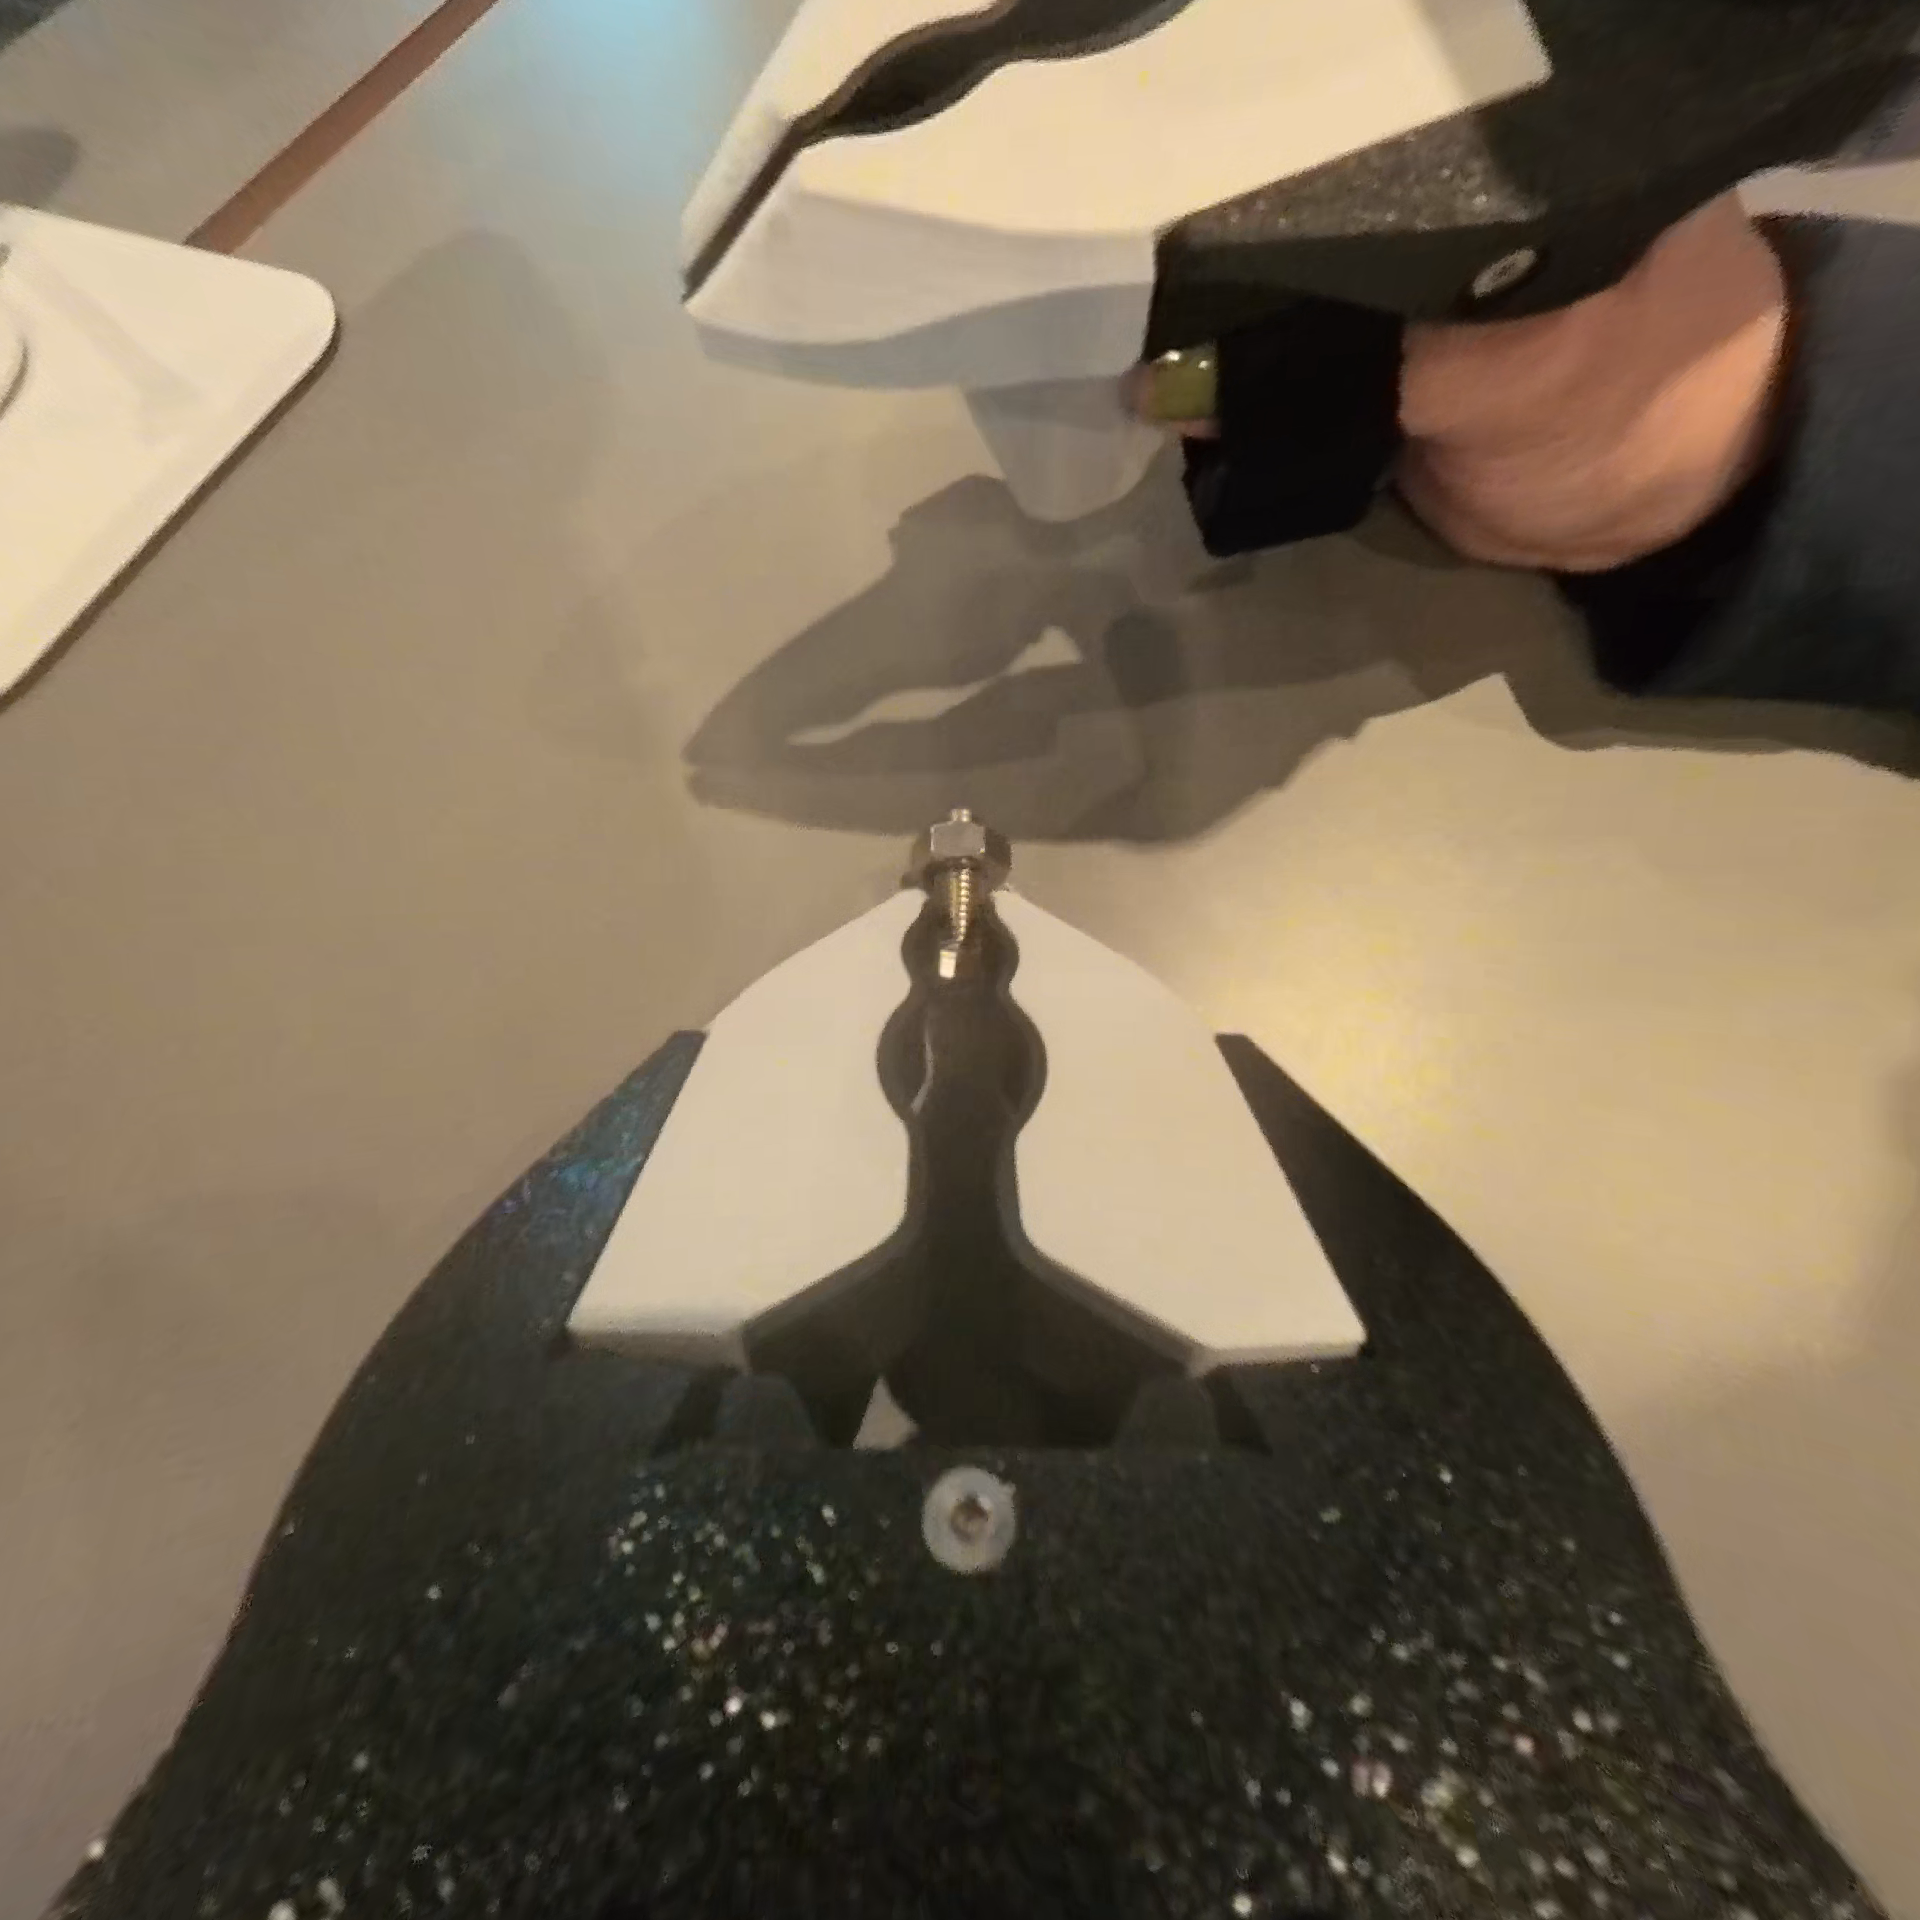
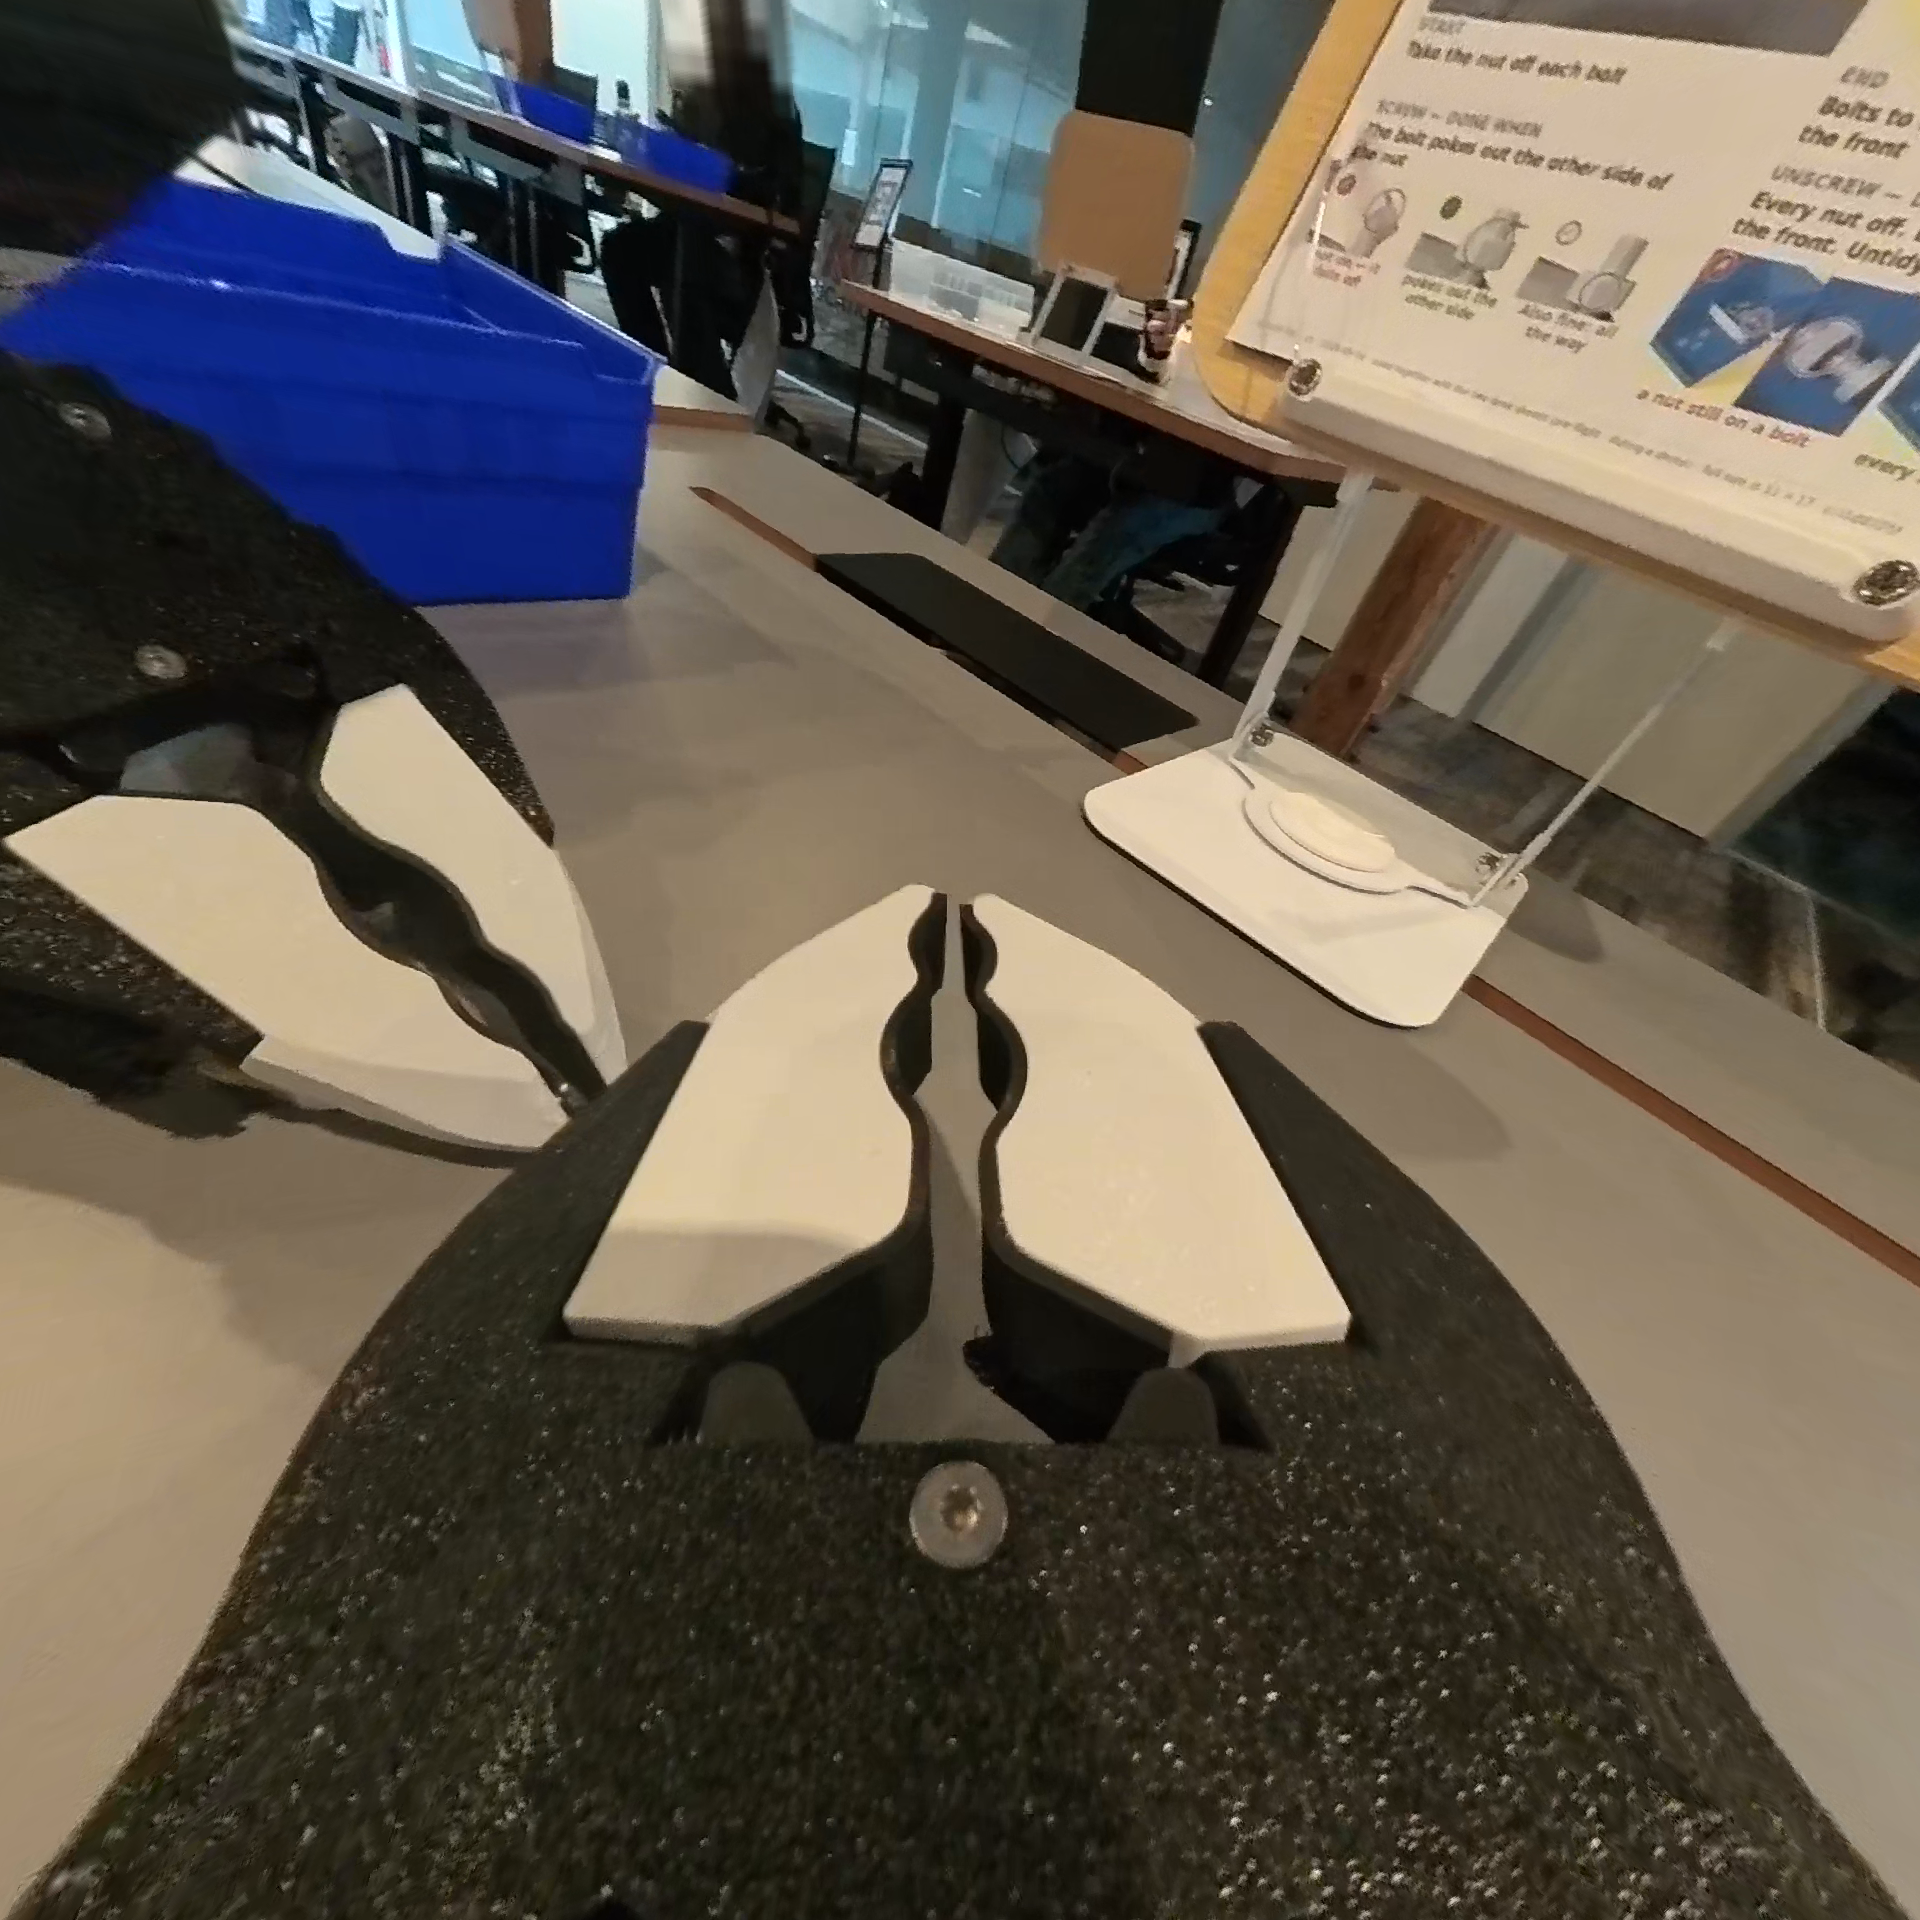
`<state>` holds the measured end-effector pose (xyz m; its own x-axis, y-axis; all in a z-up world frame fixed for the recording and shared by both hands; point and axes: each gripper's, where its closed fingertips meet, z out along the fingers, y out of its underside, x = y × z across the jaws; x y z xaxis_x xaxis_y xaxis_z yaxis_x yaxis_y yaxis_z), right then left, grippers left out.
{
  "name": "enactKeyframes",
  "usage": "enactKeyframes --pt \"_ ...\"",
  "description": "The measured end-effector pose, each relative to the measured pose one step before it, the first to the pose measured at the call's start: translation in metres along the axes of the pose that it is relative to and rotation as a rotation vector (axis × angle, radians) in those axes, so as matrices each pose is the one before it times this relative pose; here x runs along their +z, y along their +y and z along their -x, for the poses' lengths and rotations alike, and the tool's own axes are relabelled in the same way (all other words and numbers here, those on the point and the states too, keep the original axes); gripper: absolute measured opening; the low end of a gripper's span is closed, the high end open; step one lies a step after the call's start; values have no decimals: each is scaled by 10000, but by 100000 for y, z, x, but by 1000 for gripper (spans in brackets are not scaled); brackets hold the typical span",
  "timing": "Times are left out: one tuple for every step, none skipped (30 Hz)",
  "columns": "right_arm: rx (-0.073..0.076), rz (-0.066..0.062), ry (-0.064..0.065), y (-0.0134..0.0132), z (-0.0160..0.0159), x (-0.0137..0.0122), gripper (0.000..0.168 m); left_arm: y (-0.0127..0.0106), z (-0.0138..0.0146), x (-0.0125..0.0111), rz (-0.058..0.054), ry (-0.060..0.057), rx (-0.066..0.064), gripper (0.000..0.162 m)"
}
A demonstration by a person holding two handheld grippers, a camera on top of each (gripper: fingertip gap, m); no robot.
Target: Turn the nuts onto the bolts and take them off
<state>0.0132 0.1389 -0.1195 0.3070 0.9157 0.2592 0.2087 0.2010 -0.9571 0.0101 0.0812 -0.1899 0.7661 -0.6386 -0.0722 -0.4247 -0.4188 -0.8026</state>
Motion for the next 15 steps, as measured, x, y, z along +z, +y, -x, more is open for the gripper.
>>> enactKeyframes --pt "-24 -15 -141 -55 219 -60 3 -38 -162 -52 -54 77 240 6" --pt "-93 10 -113 -9 188 -57 3 -50 -175 -68 -70 75 297 5" --pt "-79 6 -52 1 107 -67 3 -69 -178 -88 -100 59 394 4" --pt "-8 -17 -48 -47 75 -73 3 -56 -67 -112 -103 -58 403 0" --pt "44 -47 -143 -76 177 -77 4 -19 81 -86 -56 -158 254 0" --pt "93 -47 -271 -83 352 -65 5 -38 -26 -37 -41 -69 145 0" --pt "148 30 -340 46 479 -54 6 -24 -32 -39 -34 -50 113 0" --pt "170 81 -305 159 467 -23 6 -27 -20 -50 -38 -64 123 0" --pt "128 21 -195 47 347 -25 7 -25 34 -71 -45 -129 143 0" --pt "-38 -84 -129 -165 263 -57 7 -56 204 -88 -66 -249 124 6" --pt "-140 -74 -101 -173 195 -60 7 -58 361 -102 -76 -280 24 13" --pt "-135 34 32 0 -33 -28 8 43 238 -139 23 -60 -190 19" --pt "-93 87 110 128 -203 11 8 152 56 -116 166 179 -444 26" --pt "0 39 100 109 -224 9 8 129 -54 -149 209 298 -584 30" --pt "123 -28 22 18 -152 4 8 135 -157 -145 232 348 -612 37"
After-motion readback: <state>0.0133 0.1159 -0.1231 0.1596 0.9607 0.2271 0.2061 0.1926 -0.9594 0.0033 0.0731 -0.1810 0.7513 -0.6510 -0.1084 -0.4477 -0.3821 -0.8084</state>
